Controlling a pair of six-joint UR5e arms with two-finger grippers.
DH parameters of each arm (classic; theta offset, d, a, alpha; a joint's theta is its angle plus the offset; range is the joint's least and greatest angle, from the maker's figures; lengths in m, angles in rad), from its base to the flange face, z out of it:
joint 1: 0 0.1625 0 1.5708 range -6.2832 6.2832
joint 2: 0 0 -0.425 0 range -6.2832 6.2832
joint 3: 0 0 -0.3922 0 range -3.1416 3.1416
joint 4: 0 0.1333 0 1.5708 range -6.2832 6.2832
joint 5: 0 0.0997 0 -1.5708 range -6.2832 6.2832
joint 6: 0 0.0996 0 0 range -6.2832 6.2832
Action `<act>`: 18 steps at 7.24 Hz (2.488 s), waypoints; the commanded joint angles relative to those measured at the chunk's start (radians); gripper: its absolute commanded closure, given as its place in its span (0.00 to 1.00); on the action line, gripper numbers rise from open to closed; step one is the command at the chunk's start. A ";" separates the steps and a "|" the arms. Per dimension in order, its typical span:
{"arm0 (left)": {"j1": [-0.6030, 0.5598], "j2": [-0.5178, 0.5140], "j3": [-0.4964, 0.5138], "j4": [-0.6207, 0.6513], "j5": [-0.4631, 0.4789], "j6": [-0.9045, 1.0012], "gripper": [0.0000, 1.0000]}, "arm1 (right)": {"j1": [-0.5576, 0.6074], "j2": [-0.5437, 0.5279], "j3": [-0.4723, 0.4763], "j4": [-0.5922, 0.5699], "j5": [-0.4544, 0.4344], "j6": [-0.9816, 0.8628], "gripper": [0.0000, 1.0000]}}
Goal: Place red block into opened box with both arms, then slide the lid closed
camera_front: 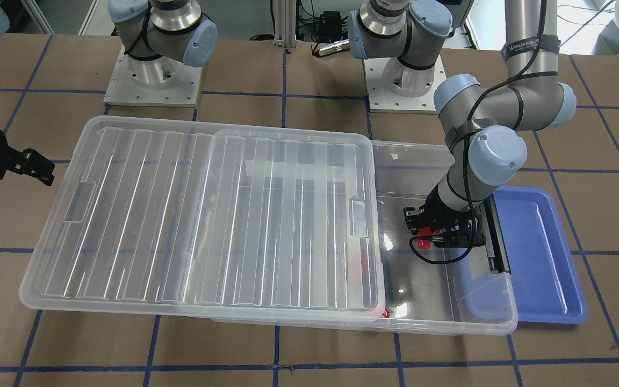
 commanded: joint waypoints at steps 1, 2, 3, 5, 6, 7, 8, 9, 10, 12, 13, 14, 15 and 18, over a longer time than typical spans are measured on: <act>0.000 -0.054 0.002 0.095 0.000 -0.003 0.58 | 0.007 0.002 0.003 -0.007 0.010 0.002 0.00; 0.000 -0.057 0.005 0.118 0.009 -0.002 0.05 | 0.007 0.002 0.003 -0.007 0.011 0.003 0.00; -0.002 -0.042 0.026 0.105 0.012 0.000 0.00 | 0.007 0.002 0.003 -0.007 0.013 0.003 0.00; -0.014 0.025 0.069 -0.016 0.014 -0.003 0.00 | 0.015 0.002 0.003 -0.007 0.014 0.006 0.00; -0.014 0.088 0.100 -0.100 0.009 -0.003 0.00 | 0.035 0.002 0.000 -0.009 0.011 0.008 0.00; -0.015 0.143 0.161 -0.245 0.011 -0.003 0.00 | 0.047 0.004 0.000 -0.010 0.016 0.010 0.00; -0.014 0.194 0.207 -0.367 0.012 -0.003 0.00 | 0.058 0.004 0.002 -0.009 0.016 0.025 0.00; -0.015 0.256 0.262 -0.477 0.014 -0.003 0.00 | 0.085 0.005 0.000 -0.010 0.018 0.034 0.00; -0.015 0.306 0.319 -0.603 0.014 -0.002 0.00 | 0.125 0.005 0.000 -0.013 0.016 0.036 0.00; -0.015 0.381 0.382 -0.733 0.014 -0.002 0.00 | 0.183 0.024 -0.001 -0.013 0.018 0.104 0.00; -0.017 0.398 0.360 -0.733 0.025 0.004 0.00 | 0.223 0.025 -0.004 -0.015 0.013 0.109 0.00; -0.018 0.389 0.338 -0.715 0.049 0.003 0.00 | 0.261 0.027 -0.006 -0.016 0.010 0.123 0.00; -0.038 0.374 0.341 -0.695 0.040 -0.028 0.00 | 0.294 0.031 -0.007 -0.016 0.017 0.150 0.00; -0.125 0.273 0.462 -0.655 0.042 -0.052 0.00 | 0.371 0.039 -0.013 -0.046 0.018 0.169 0.00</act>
